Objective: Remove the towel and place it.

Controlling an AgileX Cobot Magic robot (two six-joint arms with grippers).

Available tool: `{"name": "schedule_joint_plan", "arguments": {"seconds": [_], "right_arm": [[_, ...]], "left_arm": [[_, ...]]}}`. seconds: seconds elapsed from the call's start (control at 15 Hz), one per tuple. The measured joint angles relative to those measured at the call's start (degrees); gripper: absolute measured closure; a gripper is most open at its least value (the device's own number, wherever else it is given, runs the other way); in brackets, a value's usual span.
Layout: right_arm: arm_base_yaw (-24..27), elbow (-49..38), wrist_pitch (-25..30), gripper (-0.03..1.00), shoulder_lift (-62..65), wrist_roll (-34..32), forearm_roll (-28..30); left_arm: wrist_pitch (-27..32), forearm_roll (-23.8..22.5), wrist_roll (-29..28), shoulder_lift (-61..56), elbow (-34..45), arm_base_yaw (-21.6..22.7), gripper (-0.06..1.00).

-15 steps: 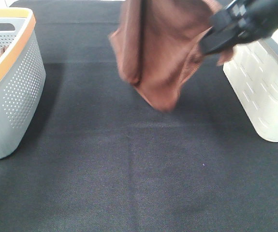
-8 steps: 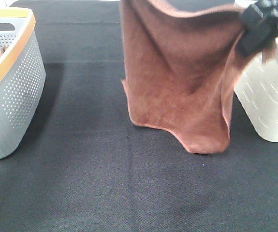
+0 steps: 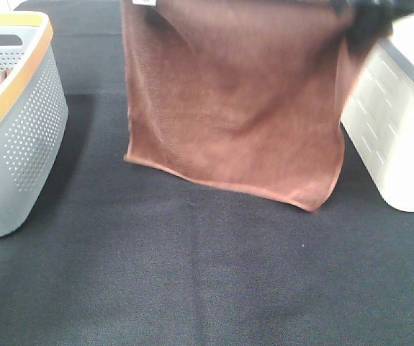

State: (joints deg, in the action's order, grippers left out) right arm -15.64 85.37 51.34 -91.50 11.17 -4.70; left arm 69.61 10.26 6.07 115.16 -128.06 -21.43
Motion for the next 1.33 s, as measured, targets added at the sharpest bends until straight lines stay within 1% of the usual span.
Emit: {"name": "schedule_joint_plan", "arguments": {"seconds": [0.07, 0.13, 0.2, 0.33, 0.47, 0.53, 0.6, 0.73, 0.8, 0.87, 0.93, 1.0, 1.07, 1.13, 1.27, 1.33], "right_arm": [[-0.2, 2.0, -2.5, 0.97, -0.9, -0.3, 0.3], [-0.2, 5.1, -4.4, 0.97, -3.3, -0.3, 0.5], [-0.2, 7.5, -5.7, 0.97, -5.1, -0.2, 0.6], [-0.2, 12.8, -8.7, 0.97, -10.3, -0.1, 1.3], [-0.2, 17.0, -12.8, 0.97, -14.4, -0.1, 3.6], [-0.2, 18.7, -15.7, 0.97, -16.2, -0.1, 5.3], [-0.2, 20.2, -20.6, 0.97, -18.3, -0.1, 7.8], [-0.2, 20.7, -29.2, 0.97, -20.6, -0.1, 11.3], [-0.2, 20.7, -33.2, 0.97, -21.8, -0.1, 12.1], [-0.2, 20.7, -35.6, 0.97, -22.9, -0.1, 12.5], [-0.2, 20.7, -35.6, 0.97, -22.9, -0.1, 12.5], [-0.2, 20.7, -36.6, 0.97, -23.9, -0.1, 12.8], [-0.2, 20.7, -36.0, 0.97, -25.1, -0.3, 12.7], [-0.2, 20.7, -34.0, 0.97, -26.2, -0.5, 12.6], [-0.2, 20.7, -28.0, 0.97, -27.7, -1.3, 10.0], [-0.2, 20.7, -24.6, 0.97, -27.8, -1.5, 8.4]], "left_arm": [[-0.2, -2.6, -1.1, 0.0, 0.0, -0.2, 0.94], [-4.0, -6.4, -2.9, 0.0, 0.0, -0.2, 0.94], [-7.9, -9.0, -3.8, 0.0, 0.0, -0.2, 0.94], [-15.3, -13.6, -6.1, 0.0, 0.0, -0.2, 0.94], [-22.6, -17.5, -8.3, 0.3, 0.0, -0.2, 0.94], [-26.4, -18.9, -8.7, 0.9, 0.0, -0.2, 0.94], [-30.9, -20.7, -8.8, 2.5, 0.0, -0.2, 0.94], [-35.7, -23.9, -8.9, 5.3, 0.0, -0.1, 0.94], [-37.9, -25.8, -9.1, 6.9, 0.0, 0.0, 0.94], [-39.2, -28.0, -9.8, 8.8, 0.0, 0.1, 0.94], [-39.2, -28.0, -9.8, 8.8, 0.0, 0.1, 0.94], [-39.5, -29.5, -11.2, 10.3, 0.0, 0.1, 0.94], [-39.0, -30.5, -12.8, 12.1, 0.0, 0.1, 0.94], [-37.2, -30.5, -14.0, 13.3, 0.0, 0.1, 0.94], [-32.0, -29.8, -15.1, 15.5, 0.0, 0.0, 0.94], [-28.6, -28.3, -15.3, 16.0, 0.0, -0.1, 0.94]]}}
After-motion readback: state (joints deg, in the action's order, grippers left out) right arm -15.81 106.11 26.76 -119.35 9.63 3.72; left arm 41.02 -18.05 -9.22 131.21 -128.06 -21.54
